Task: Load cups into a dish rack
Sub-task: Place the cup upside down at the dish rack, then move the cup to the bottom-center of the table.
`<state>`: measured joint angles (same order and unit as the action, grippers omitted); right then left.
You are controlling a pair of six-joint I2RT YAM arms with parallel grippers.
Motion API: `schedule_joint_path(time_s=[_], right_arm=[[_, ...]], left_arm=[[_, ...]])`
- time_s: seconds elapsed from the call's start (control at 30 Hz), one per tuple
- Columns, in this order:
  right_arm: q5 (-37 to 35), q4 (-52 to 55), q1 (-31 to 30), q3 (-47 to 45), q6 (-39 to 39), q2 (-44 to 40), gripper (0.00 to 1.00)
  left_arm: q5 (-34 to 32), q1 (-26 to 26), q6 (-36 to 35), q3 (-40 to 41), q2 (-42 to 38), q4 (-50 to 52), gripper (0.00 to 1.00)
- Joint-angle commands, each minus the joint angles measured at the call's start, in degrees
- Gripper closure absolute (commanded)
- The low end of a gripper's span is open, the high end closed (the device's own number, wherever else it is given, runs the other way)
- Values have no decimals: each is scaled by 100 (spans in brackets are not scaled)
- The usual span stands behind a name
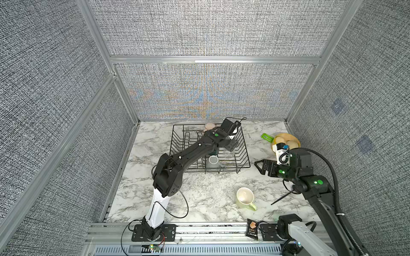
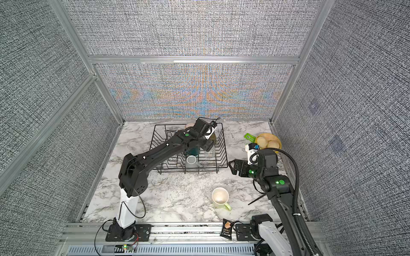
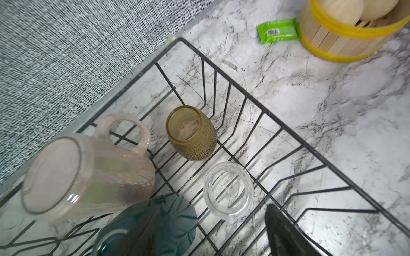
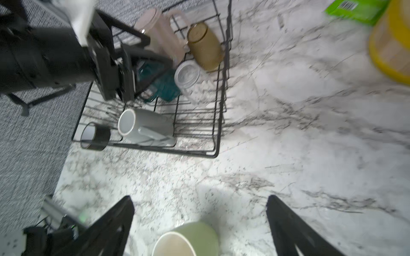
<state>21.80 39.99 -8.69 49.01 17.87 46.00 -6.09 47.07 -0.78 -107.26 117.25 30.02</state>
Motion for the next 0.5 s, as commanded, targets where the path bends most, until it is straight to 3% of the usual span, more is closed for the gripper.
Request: schedule_joint_path(time_s=[0.0, 0.17, 0.47], right_arm=[[864, 607, -57, -50, 16, 2, 12], [1108, 1125, -322, -190, 125, -85, 22], [366, 576, -1256, -1151, 1226, 16, 31]], left_arm=[[-5, 0, 263, 325, -503, -451, 25], [-318, -3, 666, 898, -1161, -567, 25], [-720, 1, 1049, 2157, -2415, -642, 25]])
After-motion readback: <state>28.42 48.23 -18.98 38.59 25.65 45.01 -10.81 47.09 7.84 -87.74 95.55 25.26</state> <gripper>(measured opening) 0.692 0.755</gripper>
